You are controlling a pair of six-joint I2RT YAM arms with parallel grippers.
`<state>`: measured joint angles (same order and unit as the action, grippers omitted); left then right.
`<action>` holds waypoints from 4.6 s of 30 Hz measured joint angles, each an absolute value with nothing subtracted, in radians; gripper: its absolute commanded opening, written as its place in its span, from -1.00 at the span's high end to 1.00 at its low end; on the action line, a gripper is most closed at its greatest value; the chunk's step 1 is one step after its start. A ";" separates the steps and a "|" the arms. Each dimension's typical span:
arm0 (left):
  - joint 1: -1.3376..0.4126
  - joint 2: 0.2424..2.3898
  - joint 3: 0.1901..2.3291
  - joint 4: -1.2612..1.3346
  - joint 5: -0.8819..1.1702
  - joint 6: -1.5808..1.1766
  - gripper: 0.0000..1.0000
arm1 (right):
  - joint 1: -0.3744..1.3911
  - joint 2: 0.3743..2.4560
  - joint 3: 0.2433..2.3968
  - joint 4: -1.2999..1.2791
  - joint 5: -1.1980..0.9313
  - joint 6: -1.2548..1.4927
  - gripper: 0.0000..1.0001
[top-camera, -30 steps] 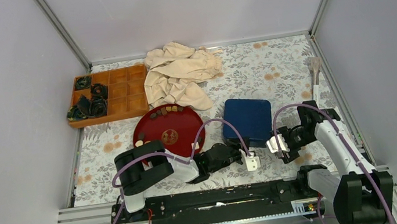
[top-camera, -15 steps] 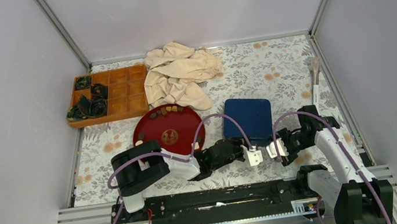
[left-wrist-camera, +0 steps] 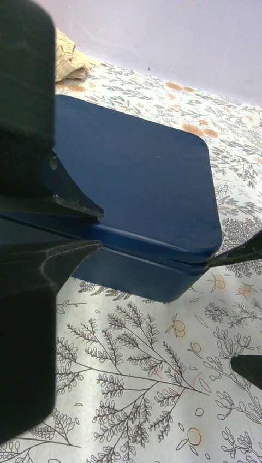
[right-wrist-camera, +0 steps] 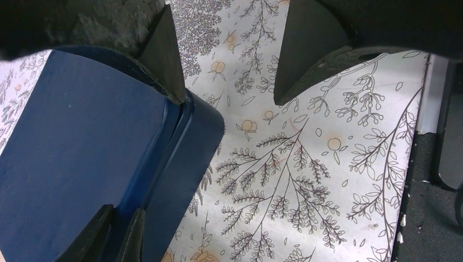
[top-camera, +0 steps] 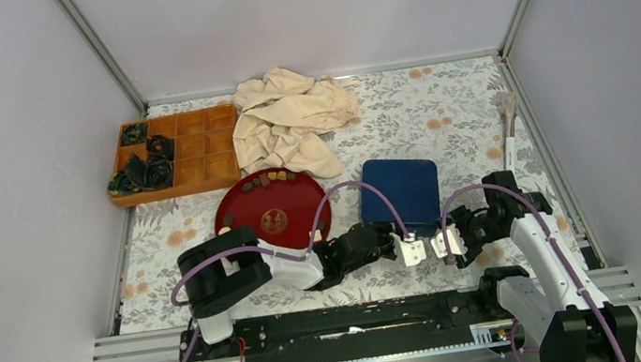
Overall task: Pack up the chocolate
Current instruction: Adjust the packing box at the center of the board.
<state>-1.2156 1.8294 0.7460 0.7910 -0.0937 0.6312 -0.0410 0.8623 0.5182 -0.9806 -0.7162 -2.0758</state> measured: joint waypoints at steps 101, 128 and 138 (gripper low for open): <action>-0.849 1.439 0.751 0.416 -0.032 -0.041 -0.07 | -0.367 1.589 1.006 -0.754 -0.803 -0.304 0.30; -0.854 1.823 0.952 0.165 0.191 -0.517 0.10 | -0.034 2.049 1.634 -0.610 -0.743 -0.110 0.02; -0.931 1.372 0.808 0.251 -0.031 -0.187 -0.97 | -0.400 1.722 1.347 -0.571 -0.805 -0.113 -0.38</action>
